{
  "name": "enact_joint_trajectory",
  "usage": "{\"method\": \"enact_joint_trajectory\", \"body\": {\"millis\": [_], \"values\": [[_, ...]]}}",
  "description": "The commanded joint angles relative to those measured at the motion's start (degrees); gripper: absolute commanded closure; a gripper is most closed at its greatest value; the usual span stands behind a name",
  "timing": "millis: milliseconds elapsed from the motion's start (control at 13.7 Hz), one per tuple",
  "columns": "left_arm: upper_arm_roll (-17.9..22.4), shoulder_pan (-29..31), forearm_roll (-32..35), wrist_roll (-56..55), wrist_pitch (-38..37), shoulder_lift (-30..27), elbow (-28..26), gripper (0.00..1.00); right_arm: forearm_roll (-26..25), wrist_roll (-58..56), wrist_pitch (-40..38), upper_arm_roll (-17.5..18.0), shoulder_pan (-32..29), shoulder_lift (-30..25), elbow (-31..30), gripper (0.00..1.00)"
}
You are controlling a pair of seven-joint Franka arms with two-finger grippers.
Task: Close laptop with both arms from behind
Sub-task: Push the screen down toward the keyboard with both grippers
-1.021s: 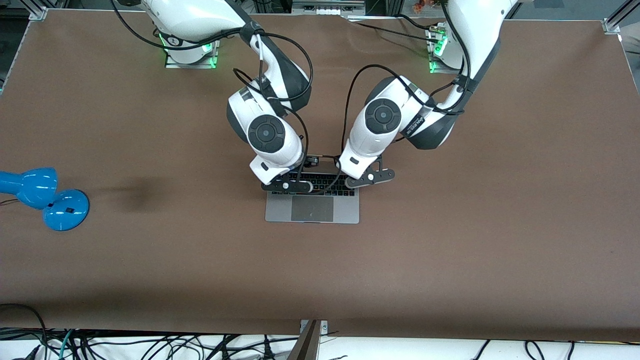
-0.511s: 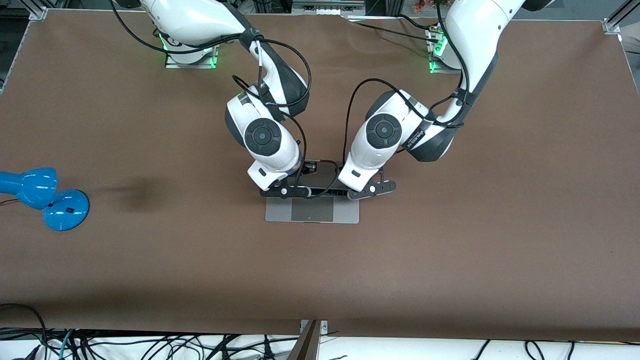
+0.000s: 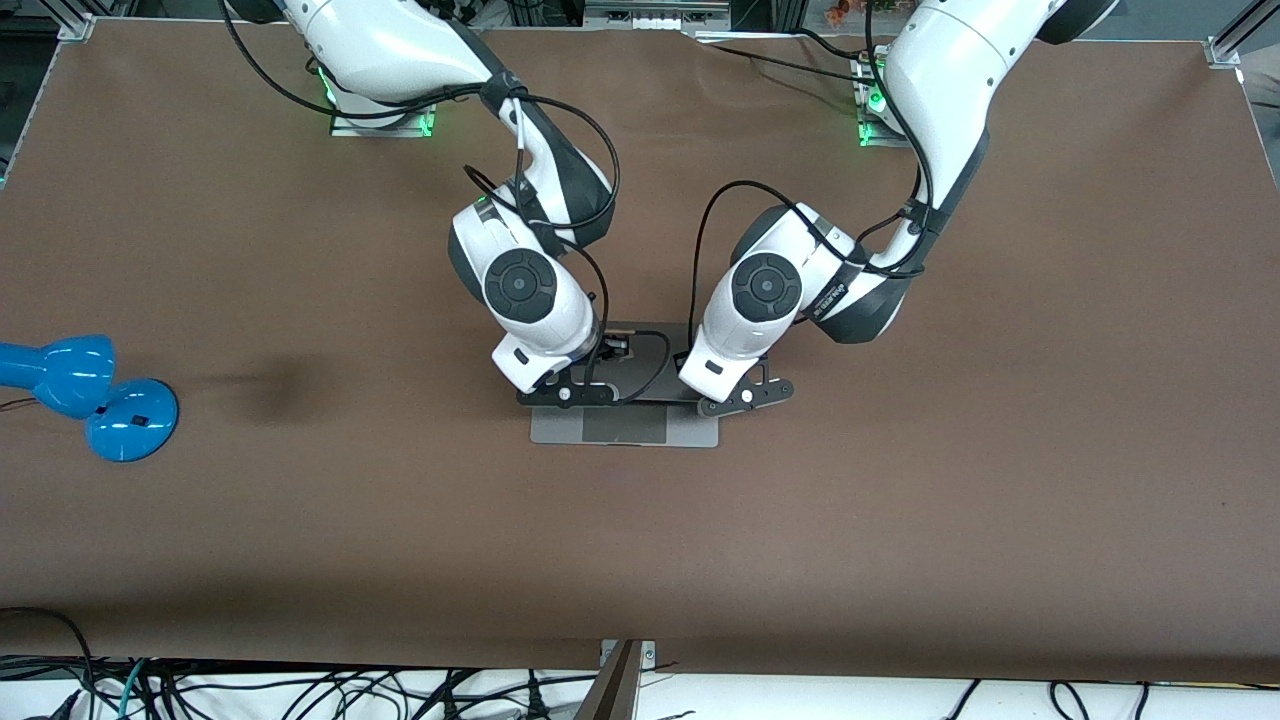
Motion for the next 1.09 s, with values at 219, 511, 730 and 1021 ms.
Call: {"method": "enact_joint_trajectory", "body": {"millis": [219, 511, 730, 1021], "values": [[0.6, -0.9, 1.6, -0.5, -0.9, 2.1, 3.2, 1.0, -0.6, -1.9, 4.3, 0.1, -0.4, 2.6, 0.5, 0.92], [0.7, -0.8, 1.6, -0.5, -0.9, 2.3, 3.3, 1.0, -0.6, -2.1, 5.2, -0.1, -0.4, 3.3, 0.5, 0.92], [0.7, -0.9, 1.7, -0.5, -0.9, 3.5, 4.6, 1.0, -0.6, -3.0, 5.3, -0.4, -0.4, 3.5, 0.5, 0.93], [1.3, -1.3, 1.7, -0.6, -0.9, 4.9, 5.9, 1.0, -0.6, -3.4, 7.3, -0.4, -0.4, 4.3, 0.5, 0.94]]}}
